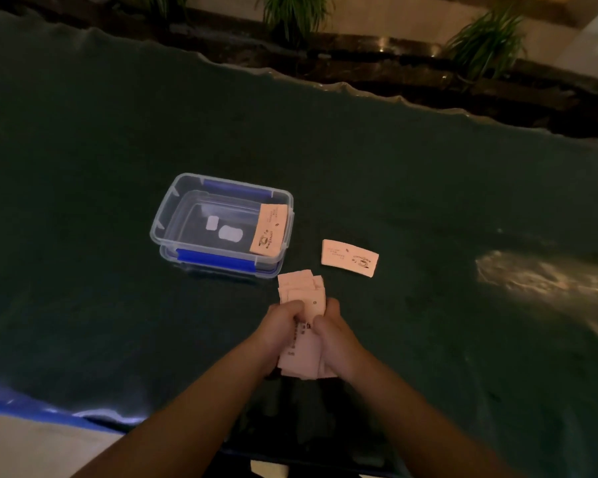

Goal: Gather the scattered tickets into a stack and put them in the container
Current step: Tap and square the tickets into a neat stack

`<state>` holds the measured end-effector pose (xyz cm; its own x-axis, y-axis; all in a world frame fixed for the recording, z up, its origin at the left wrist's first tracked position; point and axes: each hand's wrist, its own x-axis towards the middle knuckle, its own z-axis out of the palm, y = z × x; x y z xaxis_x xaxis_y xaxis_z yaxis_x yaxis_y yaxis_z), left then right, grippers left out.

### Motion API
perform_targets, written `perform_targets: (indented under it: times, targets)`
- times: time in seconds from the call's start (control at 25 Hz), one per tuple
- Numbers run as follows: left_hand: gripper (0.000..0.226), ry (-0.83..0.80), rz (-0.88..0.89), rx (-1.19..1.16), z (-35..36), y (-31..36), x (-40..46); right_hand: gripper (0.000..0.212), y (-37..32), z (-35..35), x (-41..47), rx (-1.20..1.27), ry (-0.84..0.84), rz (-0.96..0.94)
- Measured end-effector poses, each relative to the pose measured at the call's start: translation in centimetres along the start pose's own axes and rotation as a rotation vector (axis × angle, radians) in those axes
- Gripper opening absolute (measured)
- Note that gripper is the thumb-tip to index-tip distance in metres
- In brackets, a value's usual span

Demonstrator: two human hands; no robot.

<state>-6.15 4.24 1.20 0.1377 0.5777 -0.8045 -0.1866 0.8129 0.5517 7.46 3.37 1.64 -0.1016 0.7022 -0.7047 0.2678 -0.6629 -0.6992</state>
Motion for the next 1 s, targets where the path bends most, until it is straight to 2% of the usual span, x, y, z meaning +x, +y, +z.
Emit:
perform_targets:
  times: [0.08, 0.2, 0.32, 0.4, 0.48, 0.56, 0.68, 0.84, 1.0]
  targets:
    - [0.047, -0.074, 0.028, -0.065, 1.6, 1.2, 0.4, 0.055, -1.0, -2.6, -0.2, 0.016, 0.006, -0.043]
    - [0.051, -0.151, 0.086, -0.177, 3.9, 3.1, 1.4, 0.048, -2.8, -6.2, -0.7, 0.092, 0.086, -0.140]
    - [0.048, -0.216, 0.136, -0.305, 6.0, 4.5, 2.5, 0.048, -2.8, -8.8, -0.6, 0.462, 0.201, -0.134]
    - [0.046, -0.245, 0.181, -0.364, 7.3, 5.0, 3.2, 0.057, -2.5, -9.1, -0.7, 0.729, 0.183, -0.197]
    - [0.043, -0.238, 0.224, -0.380, 8.4, 5.4, 3.9, 0.070, -2.5, -9.1, -0.4, 0.826, 0.207, -0.231]
    - [0.043, -0.221, 0.226, -0.367, 9.1, 5.5, 4.6, 0.081, -2.9, -9.6, 0.4, 0.759, 0.276, -0.213]
    - [0.044, -0.235, 0.193, -0.302, 8.5, 6.2, 5.2, 0.064, -3.5, -11.6, 2.0, 0.604, 0.266, -0.159]
    - [0.066, -0.178, 0.095, -0.205, 6.8, 9.0, 5.8, 0.054, -5.4, -15.4, 3.9, 0.471, 0.144, -0.101]
    - [0.050, -0.012, 0.045, -0.135, 6.2, 10.8, 7.5, 0.062, -6.3, -17.0, 7.0, 0.345, 0.125, -0.048]
